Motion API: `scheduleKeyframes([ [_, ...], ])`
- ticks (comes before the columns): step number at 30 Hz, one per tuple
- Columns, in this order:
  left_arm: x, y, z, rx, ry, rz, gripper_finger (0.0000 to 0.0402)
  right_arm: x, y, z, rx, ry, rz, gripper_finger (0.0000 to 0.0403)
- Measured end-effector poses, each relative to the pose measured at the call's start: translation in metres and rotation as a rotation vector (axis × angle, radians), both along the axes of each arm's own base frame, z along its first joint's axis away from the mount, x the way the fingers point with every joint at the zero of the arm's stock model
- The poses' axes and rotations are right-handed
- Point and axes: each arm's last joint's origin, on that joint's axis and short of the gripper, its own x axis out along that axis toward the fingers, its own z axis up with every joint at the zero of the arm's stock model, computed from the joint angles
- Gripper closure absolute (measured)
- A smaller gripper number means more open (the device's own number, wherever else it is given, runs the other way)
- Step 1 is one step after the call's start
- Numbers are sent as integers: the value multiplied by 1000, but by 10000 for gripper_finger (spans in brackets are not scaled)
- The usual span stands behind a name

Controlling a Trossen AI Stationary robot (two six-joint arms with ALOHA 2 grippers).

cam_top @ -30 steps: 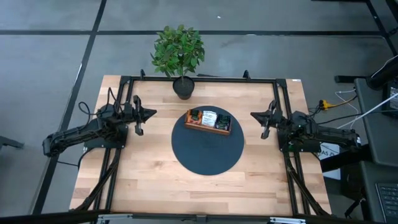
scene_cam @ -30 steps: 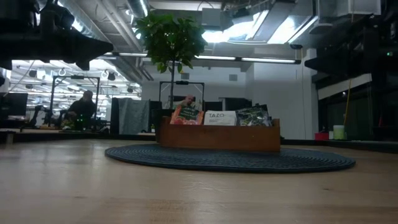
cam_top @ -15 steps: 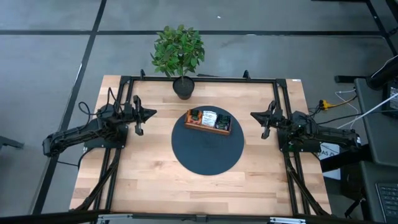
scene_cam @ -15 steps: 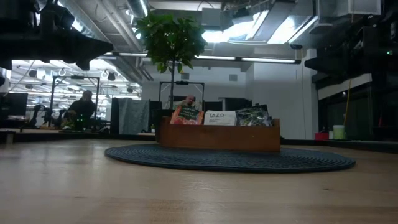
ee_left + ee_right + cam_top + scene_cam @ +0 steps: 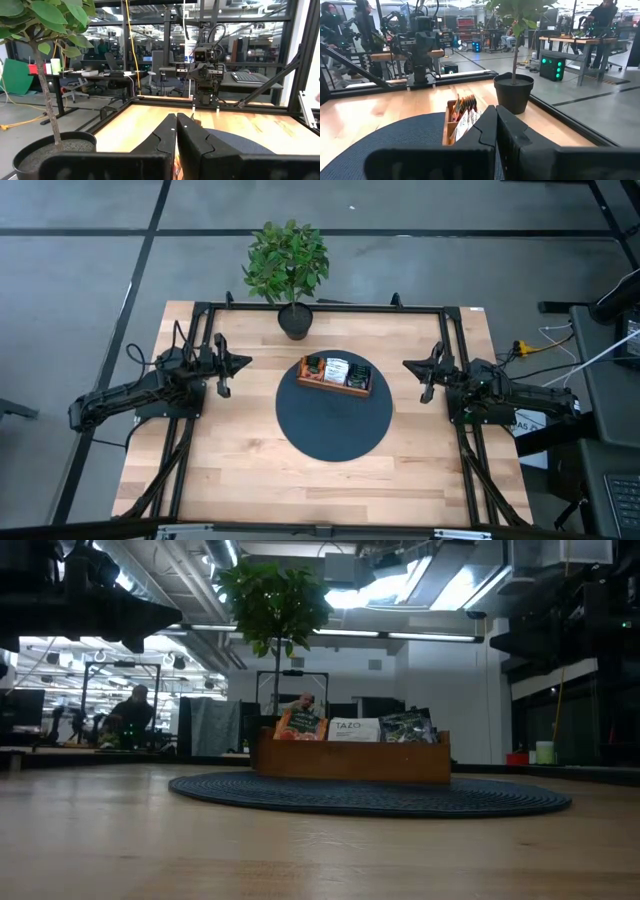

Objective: Pick & Place Tea
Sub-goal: Return to Home Position

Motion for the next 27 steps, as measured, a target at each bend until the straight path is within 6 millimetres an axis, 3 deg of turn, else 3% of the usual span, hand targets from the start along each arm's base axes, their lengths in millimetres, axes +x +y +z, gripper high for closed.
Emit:
scheduleKeyframes([
  [27, 0, 0, 0, 0, 0, 0, 389, 0, 0, 0, -1, 0, 0, 393],
])
